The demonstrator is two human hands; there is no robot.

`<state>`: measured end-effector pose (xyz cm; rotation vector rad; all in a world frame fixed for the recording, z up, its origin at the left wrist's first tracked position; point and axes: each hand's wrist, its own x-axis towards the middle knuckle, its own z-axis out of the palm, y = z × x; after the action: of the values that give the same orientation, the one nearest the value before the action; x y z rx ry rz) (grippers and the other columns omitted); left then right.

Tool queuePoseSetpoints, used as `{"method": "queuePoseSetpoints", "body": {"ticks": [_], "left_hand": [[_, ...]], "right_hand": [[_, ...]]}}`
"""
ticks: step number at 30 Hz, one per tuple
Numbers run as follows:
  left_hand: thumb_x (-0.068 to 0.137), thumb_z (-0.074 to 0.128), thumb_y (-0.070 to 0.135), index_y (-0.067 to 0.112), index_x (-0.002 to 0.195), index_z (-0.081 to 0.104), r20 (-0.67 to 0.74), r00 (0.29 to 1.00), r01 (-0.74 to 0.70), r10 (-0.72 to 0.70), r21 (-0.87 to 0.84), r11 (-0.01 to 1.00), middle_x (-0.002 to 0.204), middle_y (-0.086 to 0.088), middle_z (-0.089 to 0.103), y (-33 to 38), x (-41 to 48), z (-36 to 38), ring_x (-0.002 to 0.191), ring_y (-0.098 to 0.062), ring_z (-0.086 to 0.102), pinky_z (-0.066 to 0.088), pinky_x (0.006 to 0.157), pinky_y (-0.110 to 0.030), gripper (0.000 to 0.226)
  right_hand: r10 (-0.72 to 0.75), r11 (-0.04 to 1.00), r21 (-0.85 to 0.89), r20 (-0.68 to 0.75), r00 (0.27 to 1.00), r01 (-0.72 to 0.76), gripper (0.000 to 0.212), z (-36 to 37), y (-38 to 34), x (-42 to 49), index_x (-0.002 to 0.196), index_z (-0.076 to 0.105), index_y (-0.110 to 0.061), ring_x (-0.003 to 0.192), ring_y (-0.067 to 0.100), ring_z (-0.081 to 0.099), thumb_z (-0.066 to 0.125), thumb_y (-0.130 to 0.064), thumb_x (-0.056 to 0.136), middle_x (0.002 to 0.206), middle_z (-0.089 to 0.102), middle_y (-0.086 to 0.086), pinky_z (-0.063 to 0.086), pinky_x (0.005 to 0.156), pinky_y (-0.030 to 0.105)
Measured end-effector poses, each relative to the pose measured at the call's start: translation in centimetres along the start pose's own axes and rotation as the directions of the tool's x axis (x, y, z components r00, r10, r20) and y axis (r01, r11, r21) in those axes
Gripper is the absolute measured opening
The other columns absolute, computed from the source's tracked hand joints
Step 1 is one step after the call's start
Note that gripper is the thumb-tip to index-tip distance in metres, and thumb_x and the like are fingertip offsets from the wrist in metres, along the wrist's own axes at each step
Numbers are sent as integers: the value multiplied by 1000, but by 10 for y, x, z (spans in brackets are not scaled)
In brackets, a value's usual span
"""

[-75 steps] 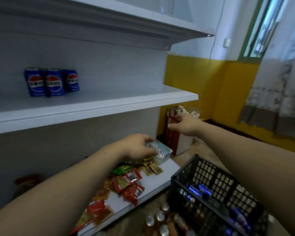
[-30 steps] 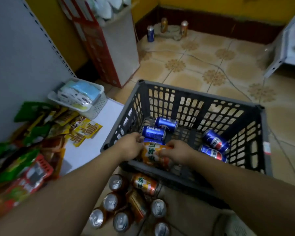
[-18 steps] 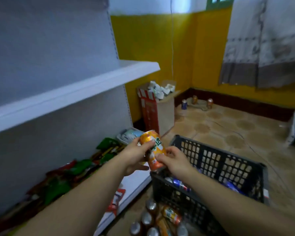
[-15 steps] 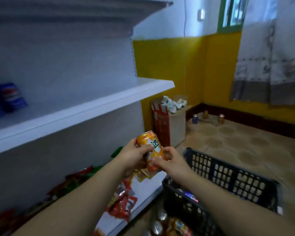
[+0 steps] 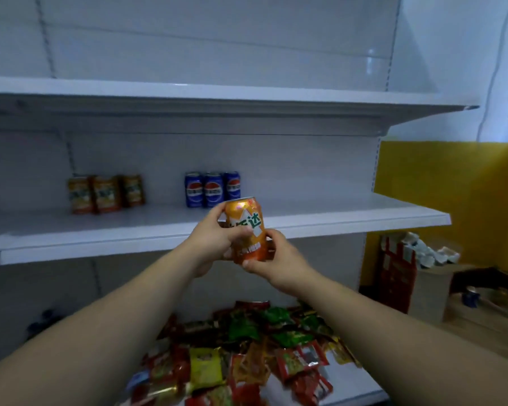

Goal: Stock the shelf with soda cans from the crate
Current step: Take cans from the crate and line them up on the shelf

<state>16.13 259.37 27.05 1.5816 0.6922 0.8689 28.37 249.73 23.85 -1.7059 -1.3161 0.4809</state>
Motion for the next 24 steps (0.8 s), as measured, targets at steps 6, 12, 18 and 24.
{"method": "queuePoseSetpoints", "body": {"ticks": [6,12,18,24], "left_hand": [[77,75,8,30,142,34,-230,971,-28,63,155,988,127,-4,56,-5,13,-97,115,-26,54,46,97,-53,81],[79,73,7,27,145,28,-390,915,-1,101,248,969,136,-3,48,-17,59,-186,119,-23,48,40,99,-45,82],[85,67,6,29,148,20,-414,903,-20,115,227,974,134,-1,46,-49,120,-228,123,-27,45,37,103,-49,83],[88,64,10,34,149,15,-439,882,-12,171,343,939,132,1,49,-74,180,-255,121,-25,49,41,103,-46,82]], "right_hand": [[-51,972,-219,166,985,87,79,48,-31,51,148,27,-27,131,21,42,71,-42,83,149,38,2,43,101,35],[-124,857,-462,244,962,227,68,77,-37,128,148,31,-24,134,20,38,58,-49,90,152,34,0,35,107,35],[-42,689,-666,355,934,284,73,116,-24,205,147,30,-23,135,29,35,24,-70,91,153,33,8,30,110,47],[-54,577,-715,450,891,395,81,144,-22,242,152,17,-30,142,29,21,13,-76,87,159,20,7,18,114,51]]}}
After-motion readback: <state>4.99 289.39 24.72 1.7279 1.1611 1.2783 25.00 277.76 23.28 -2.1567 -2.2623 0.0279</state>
